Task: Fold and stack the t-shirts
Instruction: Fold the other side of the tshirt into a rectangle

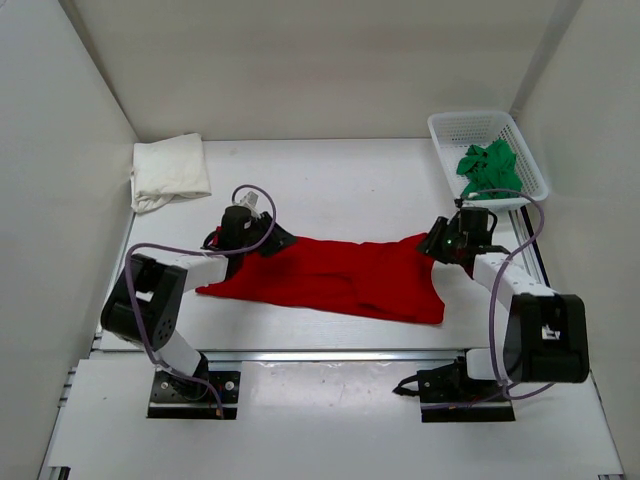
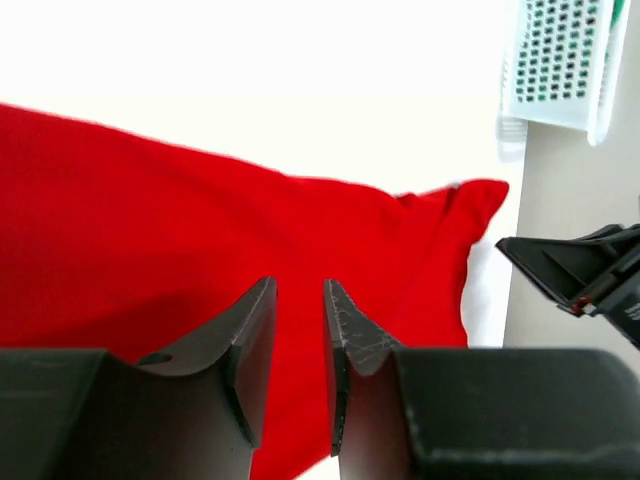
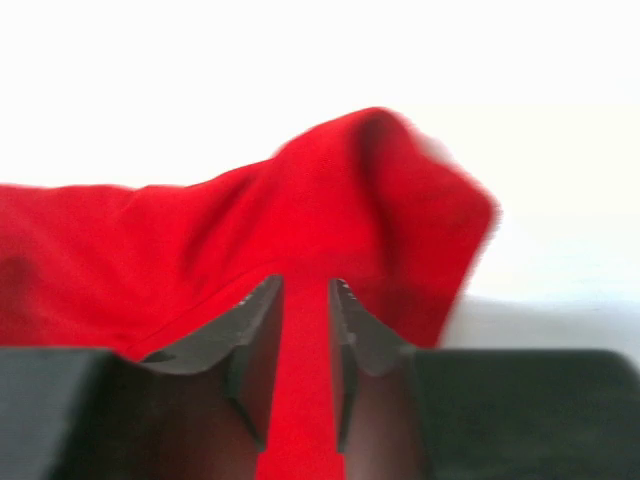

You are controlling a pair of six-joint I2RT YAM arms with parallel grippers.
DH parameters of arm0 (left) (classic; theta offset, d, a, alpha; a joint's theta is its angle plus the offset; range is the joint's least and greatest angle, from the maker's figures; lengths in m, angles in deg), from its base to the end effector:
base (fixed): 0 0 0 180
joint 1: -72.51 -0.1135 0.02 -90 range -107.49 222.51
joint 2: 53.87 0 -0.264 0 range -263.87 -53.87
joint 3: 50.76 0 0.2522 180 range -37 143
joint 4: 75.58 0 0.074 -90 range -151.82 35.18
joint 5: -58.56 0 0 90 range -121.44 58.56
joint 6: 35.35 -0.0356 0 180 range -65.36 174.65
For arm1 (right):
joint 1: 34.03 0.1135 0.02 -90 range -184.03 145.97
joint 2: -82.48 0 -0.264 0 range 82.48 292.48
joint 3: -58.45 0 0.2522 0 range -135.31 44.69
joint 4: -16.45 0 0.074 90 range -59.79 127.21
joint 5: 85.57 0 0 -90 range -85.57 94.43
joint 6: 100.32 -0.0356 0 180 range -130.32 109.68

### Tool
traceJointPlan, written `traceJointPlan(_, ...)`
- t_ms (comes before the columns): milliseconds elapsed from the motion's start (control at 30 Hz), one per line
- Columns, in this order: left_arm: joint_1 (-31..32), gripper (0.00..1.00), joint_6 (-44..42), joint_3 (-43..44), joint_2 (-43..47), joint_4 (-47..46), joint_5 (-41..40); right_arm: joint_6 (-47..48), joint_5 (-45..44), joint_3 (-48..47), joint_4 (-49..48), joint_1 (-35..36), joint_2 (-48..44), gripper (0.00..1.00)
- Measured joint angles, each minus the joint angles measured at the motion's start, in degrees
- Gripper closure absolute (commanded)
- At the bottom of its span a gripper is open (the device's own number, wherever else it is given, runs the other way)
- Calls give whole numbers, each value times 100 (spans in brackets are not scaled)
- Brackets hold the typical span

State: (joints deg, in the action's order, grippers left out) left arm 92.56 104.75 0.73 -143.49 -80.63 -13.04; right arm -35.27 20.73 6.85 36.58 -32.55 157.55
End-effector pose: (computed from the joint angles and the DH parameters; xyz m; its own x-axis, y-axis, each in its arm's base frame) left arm 0.2845 -0.1158 0.1629 -0.7691 -0.4942 -0.4053 -0.0253 0.6572 -0.7533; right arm 0.2613 0.0167 0.1935 -0.7212 0.3864 -0.5749 0.0841 0.8727 0.4810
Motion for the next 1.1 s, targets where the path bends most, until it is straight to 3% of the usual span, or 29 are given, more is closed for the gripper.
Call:
traceJointPlan(133,-138,64,46,175,-422,-87,72,-9,140,-17,-236,-398,636,74)
traceJointPlan(333,-575,64,188,120,-743,-203,199,-15,116,-26,-374,-413,970,75)
traceJointPlan(433,-874,64,297,66,-855,-369,245,-24,66,-26,-498,-415,975,100)
traceJointPlan(567,-1351,65,439,-55,-984,-566,264,-68,52,-42,-614,-461,1126,100)
traceJointPlan(767,-2061,65,684,-286,-1141,-855,389,-190,9,-42,-614,-769,1233,96)
traceJointPlan(1100,-2413,62,1172,-756,-942,-1329,472,-295,63,-87,-411,-894,1147,68)
